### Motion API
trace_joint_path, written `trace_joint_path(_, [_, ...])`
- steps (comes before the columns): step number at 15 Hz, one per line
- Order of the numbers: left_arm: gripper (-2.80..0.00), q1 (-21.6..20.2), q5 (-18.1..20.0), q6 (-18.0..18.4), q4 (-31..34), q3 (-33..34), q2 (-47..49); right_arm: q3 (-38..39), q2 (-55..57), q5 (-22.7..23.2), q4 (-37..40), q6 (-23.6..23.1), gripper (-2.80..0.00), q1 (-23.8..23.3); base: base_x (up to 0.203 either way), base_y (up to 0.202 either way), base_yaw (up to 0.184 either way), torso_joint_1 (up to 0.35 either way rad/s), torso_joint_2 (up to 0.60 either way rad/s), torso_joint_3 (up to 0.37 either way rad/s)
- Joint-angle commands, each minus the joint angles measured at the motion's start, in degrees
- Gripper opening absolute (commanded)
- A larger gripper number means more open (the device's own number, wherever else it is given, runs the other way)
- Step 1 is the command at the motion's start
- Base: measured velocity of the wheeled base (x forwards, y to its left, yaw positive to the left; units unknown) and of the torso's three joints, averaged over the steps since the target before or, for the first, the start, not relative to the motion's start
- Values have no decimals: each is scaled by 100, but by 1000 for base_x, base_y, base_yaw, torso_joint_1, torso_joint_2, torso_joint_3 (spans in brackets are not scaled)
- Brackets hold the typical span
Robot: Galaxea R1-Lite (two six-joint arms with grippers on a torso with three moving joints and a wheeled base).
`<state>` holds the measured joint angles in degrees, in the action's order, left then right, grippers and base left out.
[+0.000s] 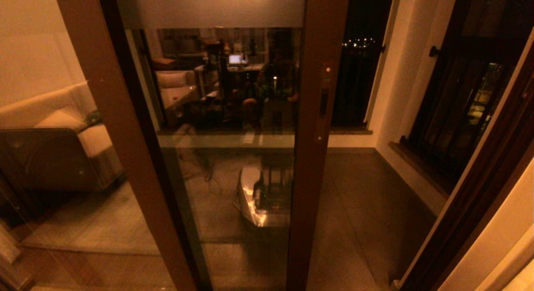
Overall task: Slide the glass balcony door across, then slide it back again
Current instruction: Close the slid door
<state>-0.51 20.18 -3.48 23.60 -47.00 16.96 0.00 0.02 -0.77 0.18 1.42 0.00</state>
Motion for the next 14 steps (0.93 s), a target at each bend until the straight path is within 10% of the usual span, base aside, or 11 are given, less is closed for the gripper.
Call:
trace_joint_path(1, [-280,-10,-108,139,16,320,-321,0,6,-2,0,-2,-280,0,0,0,0,0,0,0])
trace_joint_path(6, [-280,11,-1138,1252,-909,2701,-1111,0,6,-2,0,-2,-280,0,0,0,0,0,0,0])
trace_joint_path(10, [-280,30,-1781,1405,-2208,4470,-1613,0,-1,-2,0,-2,-280,0,0,0,0,0,0,0])
trace_joint_path(14, [-280,42,-1713,1083,-2838,4894,-1696,0,6,-2,0,-2,-280,0,0,0,0,0,0,0])
